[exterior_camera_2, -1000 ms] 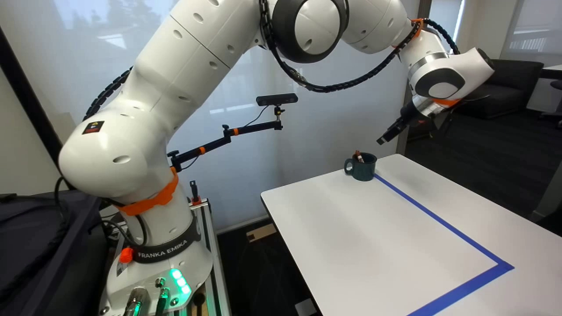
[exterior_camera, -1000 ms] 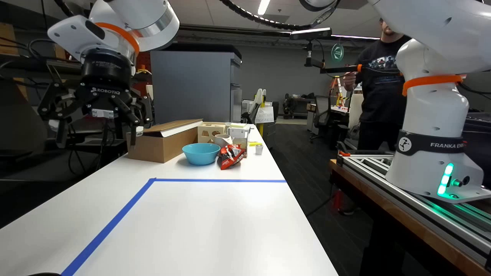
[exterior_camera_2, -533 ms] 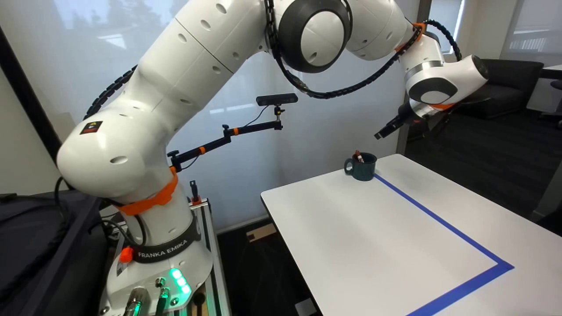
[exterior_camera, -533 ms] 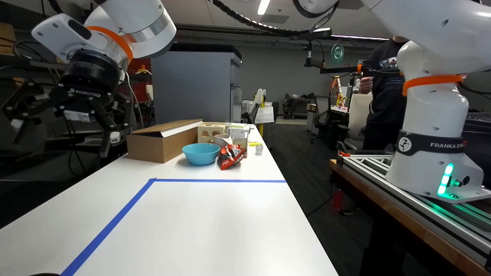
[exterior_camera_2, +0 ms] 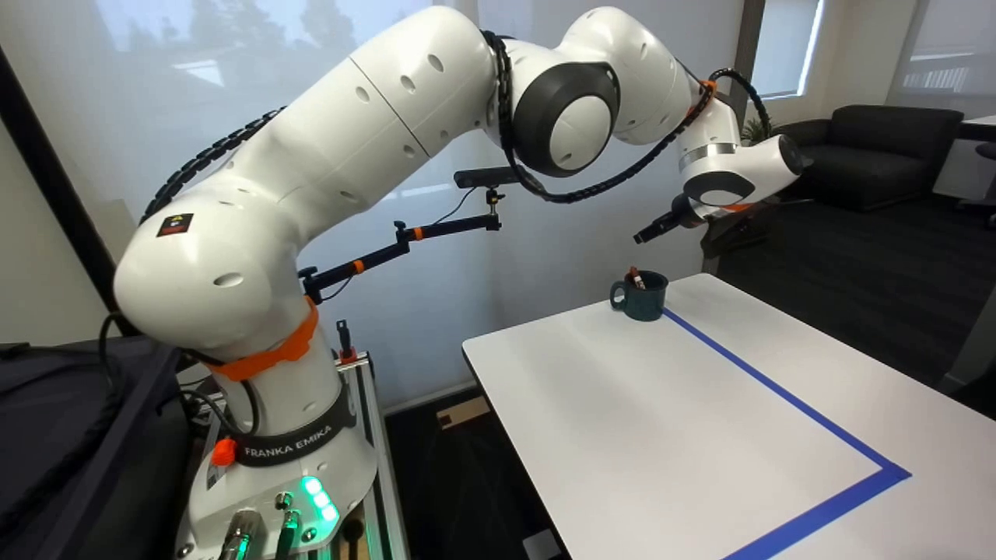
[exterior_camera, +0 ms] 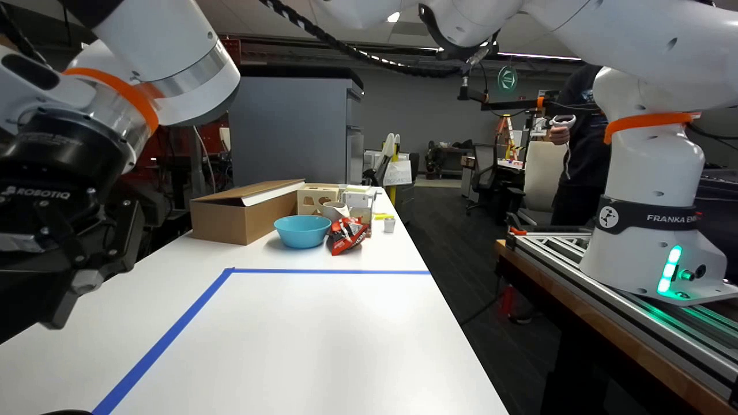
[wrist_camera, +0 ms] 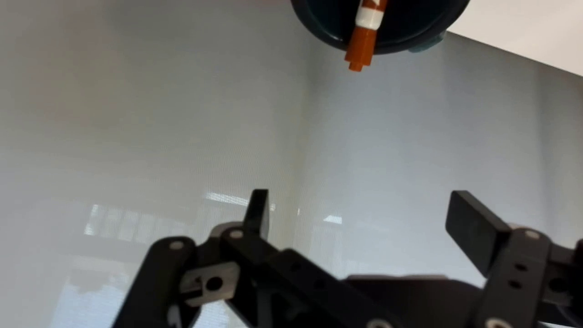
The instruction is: Remove the marker from the cup
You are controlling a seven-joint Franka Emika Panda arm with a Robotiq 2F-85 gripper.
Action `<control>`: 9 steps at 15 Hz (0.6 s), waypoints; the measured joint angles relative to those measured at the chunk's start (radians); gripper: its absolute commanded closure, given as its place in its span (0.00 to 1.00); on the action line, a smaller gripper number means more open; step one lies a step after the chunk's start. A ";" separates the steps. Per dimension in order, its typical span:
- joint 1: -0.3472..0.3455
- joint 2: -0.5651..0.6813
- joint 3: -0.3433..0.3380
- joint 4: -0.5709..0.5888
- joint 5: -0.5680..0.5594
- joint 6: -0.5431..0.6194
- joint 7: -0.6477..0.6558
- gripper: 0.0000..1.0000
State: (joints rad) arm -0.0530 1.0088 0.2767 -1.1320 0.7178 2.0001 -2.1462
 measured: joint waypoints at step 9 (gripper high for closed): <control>0.001 0.105 0.015 0.066 0.001 0.018 0.087 0.00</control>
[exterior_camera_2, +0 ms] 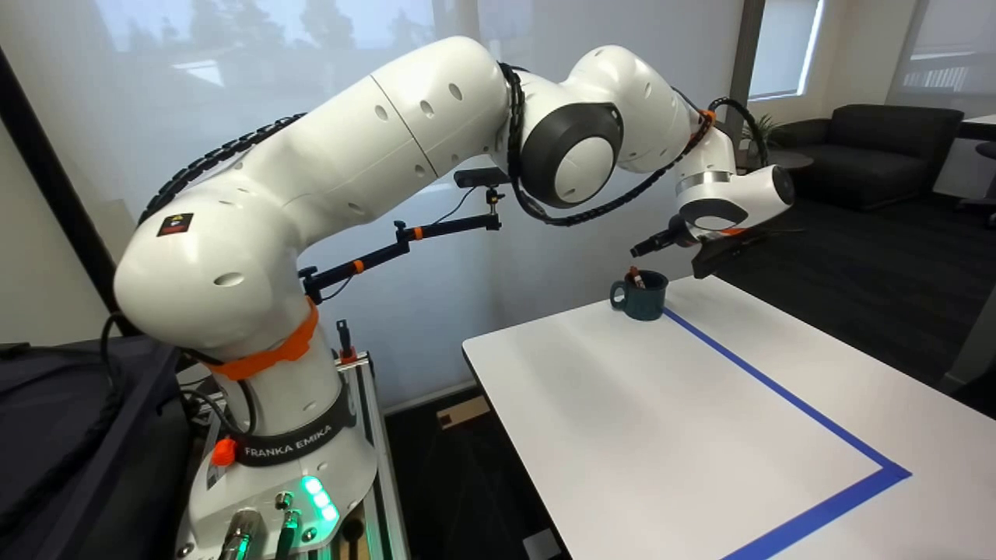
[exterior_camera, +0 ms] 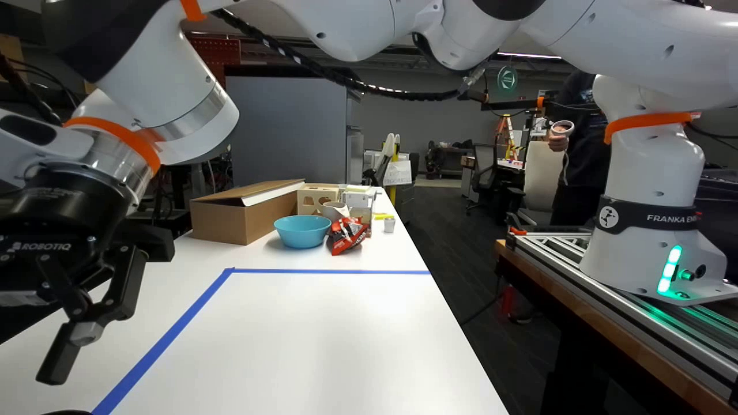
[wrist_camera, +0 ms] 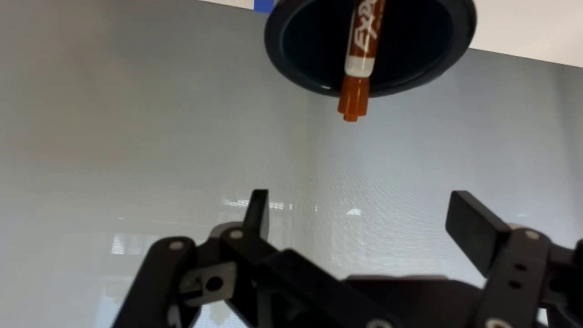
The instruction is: Remove the marker from the cup
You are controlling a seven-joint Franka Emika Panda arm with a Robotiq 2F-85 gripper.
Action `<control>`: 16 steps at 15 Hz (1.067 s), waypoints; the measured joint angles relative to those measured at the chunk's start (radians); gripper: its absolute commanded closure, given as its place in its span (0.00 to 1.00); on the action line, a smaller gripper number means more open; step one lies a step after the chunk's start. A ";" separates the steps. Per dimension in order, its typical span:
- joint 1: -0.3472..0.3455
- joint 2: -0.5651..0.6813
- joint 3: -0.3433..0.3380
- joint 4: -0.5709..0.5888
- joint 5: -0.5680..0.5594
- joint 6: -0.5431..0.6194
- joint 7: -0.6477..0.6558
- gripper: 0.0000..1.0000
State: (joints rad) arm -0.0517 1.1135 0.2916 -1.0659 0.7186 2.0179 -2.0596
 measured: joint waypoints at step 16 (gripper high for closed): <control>0.003 0.127 0.025 0.119 -0.001 -0.002 0.085 0.00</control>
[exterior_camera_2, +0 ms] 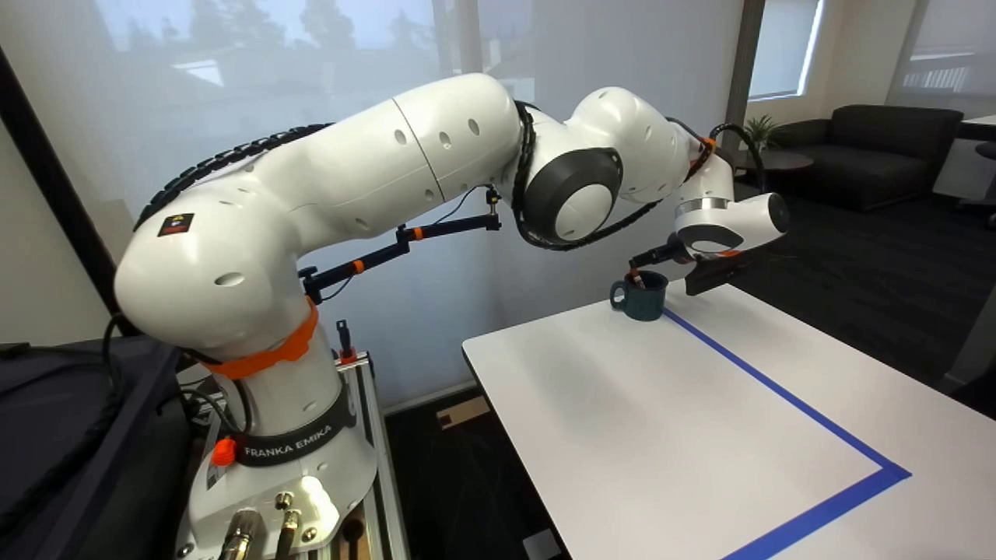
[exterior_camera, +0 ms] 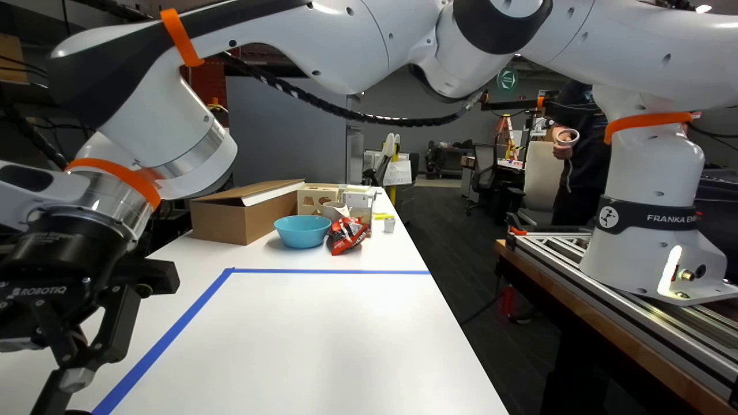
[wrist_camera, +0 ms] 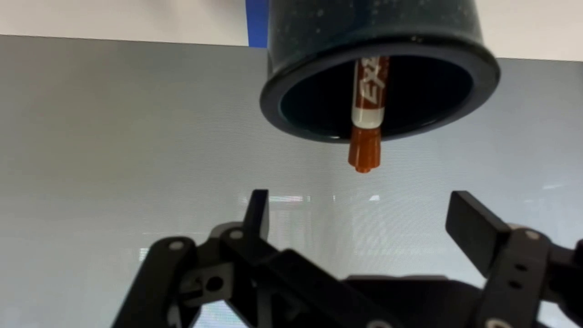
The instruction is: Remove the marker from the cup
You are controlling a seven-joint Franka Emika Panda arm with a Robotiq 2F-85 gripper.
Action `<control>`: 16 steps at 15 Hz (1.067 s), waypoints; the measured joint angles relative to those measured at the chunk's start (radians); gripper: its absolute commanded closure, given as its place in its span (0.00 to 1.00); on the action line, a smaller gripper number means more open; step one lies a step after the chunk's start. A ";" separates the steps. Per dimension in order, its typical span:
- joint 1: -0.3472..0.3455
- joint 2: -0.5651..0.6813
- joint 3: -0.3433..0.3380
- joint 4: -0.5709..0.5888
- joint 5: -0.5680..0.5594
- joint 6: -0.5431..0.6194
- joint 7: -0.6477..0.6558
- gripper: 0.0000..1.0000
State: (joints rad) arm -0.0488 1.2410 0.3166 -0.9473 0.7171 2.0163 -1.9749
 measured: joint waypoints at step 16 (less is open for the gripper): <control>0.005 0.076 0.013 0.060 -0.001 -0.004 0.080 0.16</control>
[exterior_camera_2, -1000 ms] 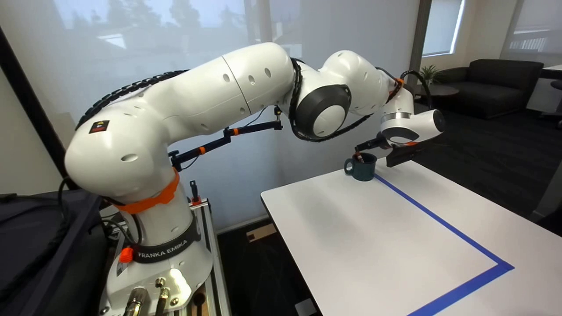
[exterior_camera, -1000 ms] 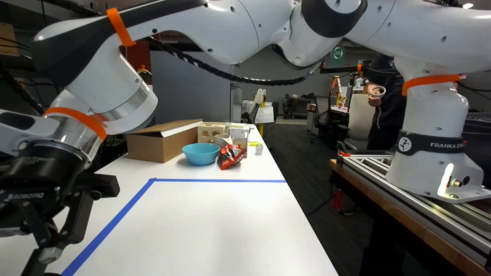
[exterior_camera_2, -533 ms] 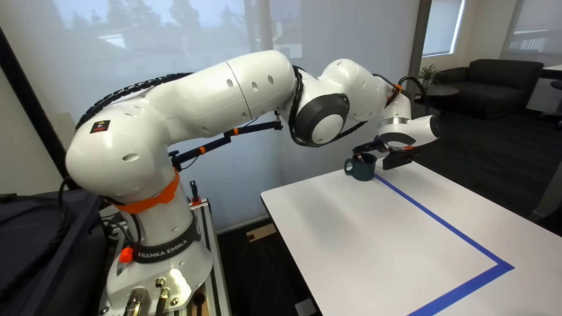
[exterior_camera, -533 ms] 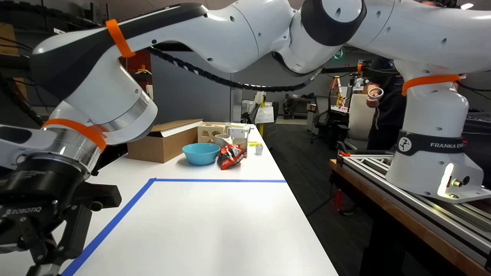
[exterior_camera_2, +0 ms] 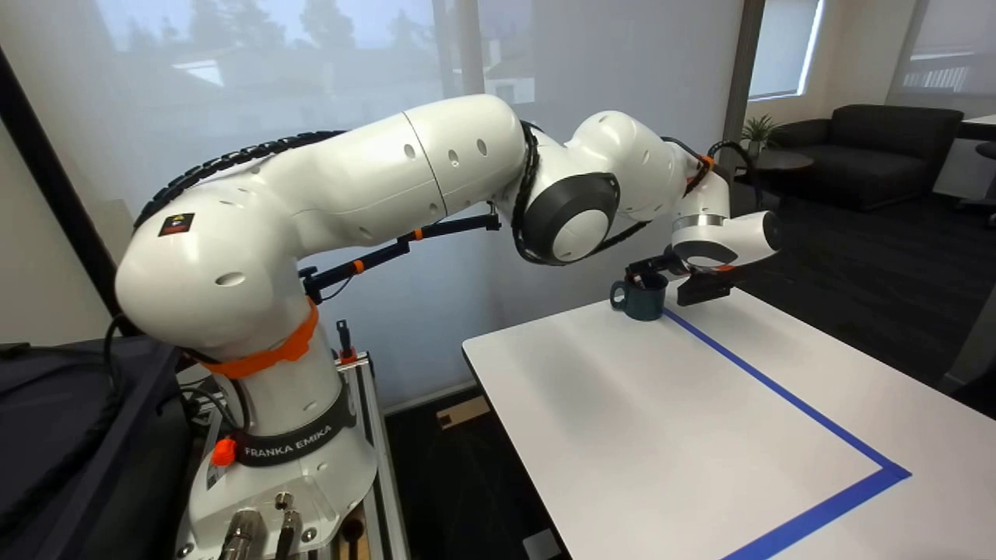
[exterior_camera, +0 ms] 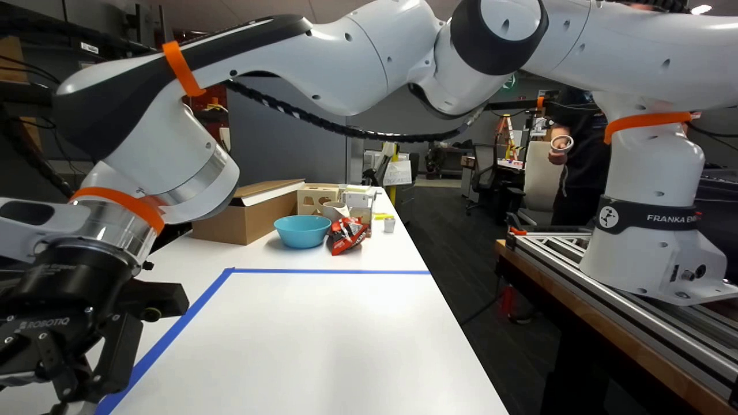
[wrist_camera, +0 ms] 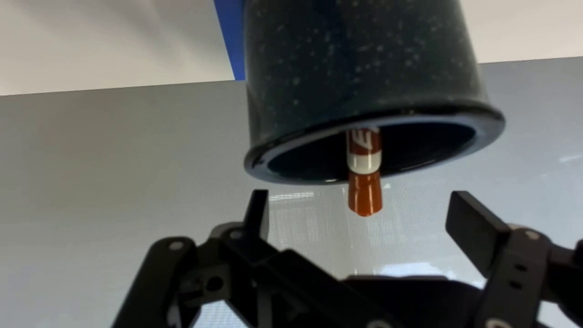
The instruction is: Remove the marker from the cup
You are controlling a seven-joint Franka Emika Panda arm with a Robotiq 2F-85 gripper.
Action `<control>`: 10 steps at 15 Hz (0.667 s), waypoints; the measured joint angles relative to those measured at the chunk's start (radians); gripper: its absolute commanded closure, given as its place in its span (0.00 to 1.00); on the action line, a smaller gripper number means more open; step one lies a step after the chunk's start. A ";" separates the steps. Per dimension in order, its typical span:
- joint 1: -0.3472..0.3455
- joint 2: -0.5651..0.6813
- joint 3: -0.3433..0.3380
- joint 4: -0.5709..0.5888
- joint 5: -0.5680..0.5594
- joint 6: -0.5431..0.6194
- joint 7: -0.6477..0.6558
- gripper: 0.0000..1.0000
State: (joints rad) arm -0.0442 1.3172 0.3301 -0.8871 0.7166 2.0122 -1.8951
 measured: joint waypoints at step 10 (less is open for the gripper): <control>0.000 0.016 0.000 0.026 0.001 0.000 0.017 0.34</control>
State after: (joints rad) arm -0.0444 1.3334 0.3301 -0.8613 0.7174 2.0122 -1.8785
